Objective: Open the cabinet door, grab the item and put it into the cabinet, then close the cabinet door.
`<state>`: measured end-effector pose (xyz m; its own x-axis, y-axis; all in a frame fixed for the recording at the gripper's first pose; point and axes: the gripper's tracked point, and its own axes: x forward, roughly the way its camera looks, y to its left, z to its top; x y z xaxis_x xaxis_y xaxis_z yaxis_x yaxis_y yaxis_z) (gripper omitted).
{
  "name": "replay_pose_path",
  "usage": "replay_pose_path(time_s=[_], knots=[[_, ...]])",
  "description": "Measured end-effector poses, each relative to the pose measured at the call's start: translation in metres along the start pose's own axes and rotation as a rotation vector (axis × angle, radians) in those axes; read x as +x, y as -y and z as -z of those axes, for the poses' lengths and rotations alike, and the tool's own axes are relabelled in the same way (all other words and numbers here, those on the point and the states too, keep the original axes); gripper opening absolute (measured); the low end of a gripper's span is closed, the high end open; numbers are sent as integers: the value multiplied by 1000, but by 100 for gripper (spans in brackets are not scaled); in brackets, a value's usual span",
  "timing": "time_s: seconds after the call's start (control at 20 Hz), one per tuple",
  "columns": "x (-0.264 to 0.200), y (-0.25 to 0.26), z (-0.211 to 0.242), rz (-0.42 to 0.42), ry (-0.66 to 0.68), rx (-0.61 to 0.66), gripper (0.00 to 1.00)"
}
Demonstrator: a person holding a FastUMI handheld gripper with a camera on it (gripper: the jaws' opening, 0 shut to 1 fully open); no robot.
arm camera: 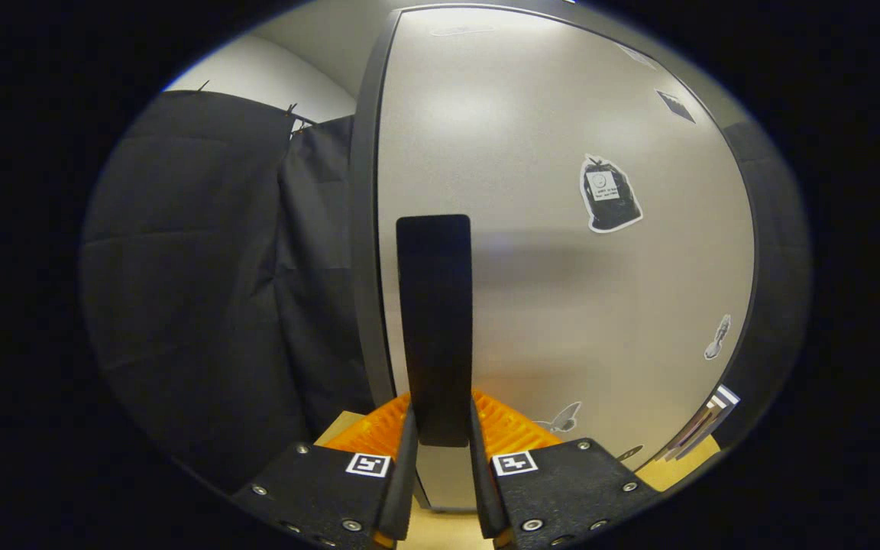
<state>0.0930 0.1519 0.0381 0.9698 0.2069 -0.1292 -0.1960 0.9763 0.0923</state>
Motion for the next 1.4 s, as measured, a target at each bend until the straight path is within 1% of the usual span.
replay_pose_path(time_s=[0.05,0.2,0.45,0.8,1.0,1.4], knots=[[0,0,-2,-11,7,-16,33],[-3,-2,0,-63,16,-65,26],[-16,-4,1,-135,5,-101,20],[-73,0,5,-277,-15,-136,19],[-98,9,7,-339,-21,-150,19],[-134,29,12,-478,-14,-180,19]])
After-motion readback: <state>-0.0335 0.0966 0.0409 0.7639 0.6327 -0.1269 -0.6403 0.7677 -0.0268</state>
